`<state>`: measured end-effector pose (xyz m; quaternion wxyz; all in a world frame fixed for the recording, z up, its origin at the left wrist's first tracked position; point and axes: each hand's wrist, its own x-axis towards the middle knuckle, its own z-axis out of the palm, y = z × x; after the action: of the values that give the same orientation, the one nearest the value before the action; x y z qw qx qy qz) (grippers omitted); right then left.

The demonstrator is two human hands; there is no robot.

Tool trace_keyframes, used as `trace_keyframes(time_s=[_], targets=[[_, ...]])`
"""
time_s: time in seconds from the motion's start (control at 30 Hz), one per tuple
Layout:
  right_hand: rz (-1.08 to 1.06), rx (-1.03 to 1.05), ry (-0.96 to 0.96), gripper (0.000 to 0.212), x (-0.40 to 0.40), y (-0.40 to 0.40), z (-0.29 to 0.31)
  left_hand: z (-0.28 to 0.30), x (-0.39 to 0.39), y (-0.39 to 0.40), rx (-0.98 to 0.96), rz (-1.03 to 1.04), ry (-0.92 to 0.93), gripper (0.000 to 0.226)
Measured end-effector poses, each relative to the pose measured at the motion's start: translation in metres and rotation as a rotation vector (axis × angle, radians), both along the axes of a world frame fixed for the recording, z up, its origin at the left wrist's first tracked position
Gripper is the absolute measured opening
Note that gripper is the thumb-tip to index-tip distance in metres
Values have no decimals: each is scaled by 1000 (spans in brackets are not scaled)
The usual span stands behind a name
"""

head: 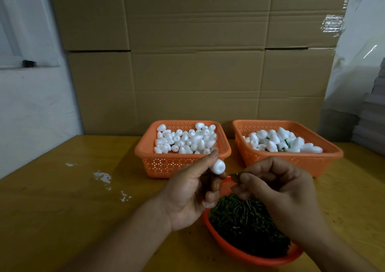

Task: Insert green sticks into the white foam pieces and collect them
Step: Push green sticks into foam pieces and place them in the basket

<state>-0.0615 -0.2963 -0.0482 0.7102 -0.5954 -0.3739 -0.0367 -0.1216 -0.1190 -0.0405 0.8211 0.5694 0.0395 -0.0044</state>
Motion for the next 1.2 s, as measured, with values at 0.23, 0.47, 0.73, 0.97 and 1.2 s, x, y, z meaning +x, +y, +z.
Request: trace_keyframes(time_s=[0.23,0.47,0.73,0.97,1.2], targets=[[-4,-4,-143,10,-2,3,-4,1,-1,-1,21,-16,-12,38],[-269,-166,-407,3,-9,2,-3,0,-2,-3,59,5,-42,38],[-436,-381,-567,23,-12,3,1,-5,-1,-12,283,189,-218,35],[-399,-389,-535,19,-13,4,-2,-7,-2,-16,451,274,-394,40],[-356,-374,-449,16,-15,5,-4,-13,0,-21,525,309,-460,35]])
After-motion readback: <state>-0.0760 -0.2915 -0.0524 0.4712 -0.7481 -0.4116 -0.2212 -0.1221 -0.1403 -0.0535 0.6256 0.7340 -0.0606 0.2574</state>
